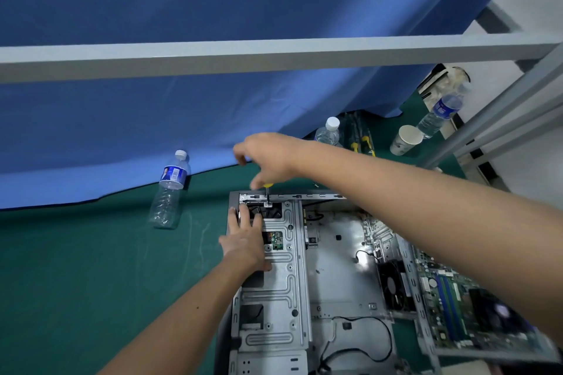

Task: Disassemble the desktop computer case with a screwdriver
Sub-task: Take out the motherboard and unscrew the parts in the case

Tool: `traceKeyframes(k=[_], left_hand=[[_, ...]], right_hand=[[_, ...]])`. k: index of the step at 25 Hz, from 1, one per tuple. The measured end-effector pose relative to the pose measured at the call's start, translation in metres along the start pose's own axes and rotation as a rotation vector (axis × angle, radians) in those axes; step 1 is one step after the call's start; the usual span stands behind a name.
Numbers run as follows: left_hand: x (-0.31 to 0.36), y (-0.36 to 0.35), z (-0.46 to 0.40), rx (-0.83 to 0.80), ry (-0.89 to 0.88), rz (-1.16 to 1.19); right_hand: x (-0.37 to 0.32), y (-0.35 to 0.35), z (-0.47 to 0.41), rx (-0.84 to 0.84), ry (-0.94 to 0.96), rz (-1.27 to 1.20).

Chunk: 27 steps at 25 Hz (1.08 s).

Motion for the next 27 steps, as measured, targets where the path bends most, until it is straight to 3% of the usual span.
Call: traceKeyframes(k=[3, 6, 8, 9, 11, 13, 15, 17, 19, 22, 24, 27], left_hand=[[0.001, 0.001, 0.001, -0.008, -0.002, -0.001], [0.001, 0.003, 0.003, -0.013, 0.000, -0.007], [0.001, 0.004, 0.004, -0.014, -0.001, -0.006], [0.001, 0.004, 0.004, -0.015, 0.002, -0.007], [0.002, 0.005, 0.005, -0.019, 0.003, -0.015], [0.002, 0.004, 0.006, -0.024, 0.005, -0.021], [0.001, 0.004, 0.006, -0.018, 0.008, -0.020], [0.001, 0.005, 0.006, -0.010, 0.007, -0.021], [0.001, 0.005, 0.006, -0.016, 0.008, -0.026], [0.002, 0.006, 0.006, -0.016, 0.012, -0.024], [0.002, 0.006, 0.007, -0.018, 0.014, -0.029], [0.002, 0.007, 0.008, -0.014, 0.013, -0.027]], right_hand=[[0.021, -0.005, 0.009, -0.083, -0.295, 0.121], [-0.001, 0.000, 0.003, -0.005, -0.007, 0.238], [-0.012, 0.003, 0.006, 0.011, 0.150, 0.060], [-0.015, 0.003, 0.007, 0.018, 0.122, -0.025], [-0.006, -0.002, 0.007, 0.030, -0.133, -0.057], [0.003, 0.000, 0.011, 0.001, -0.332, 0.075], [-0.001, 0.005, 0.010, -0.001, -0.198, 0.172], [-0.006, 0.007, 0.015, -0.036, 0.006, 0.079], [-0.004, 0.002, 0.019, -0.039, -0.027, -0.010], [0.010, -0.004, 0.021, -0.061, -0.289, 0.083], [0.005, -0.001, 0.017, -0.014, -0.174, 0.177], [-0.002, 0.001, 0.019, -0.018, 0.038, 0.003]])
Point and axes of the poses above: each hand's wrist, its own z-axis away from the middle knuckle, its own y-axis out of the back of the hand, x = y × z, the point moved 7 cm from there along -z, towards the middle knuckle, and after that the axes turned 12 degrees about y, right-handed, at the moved point
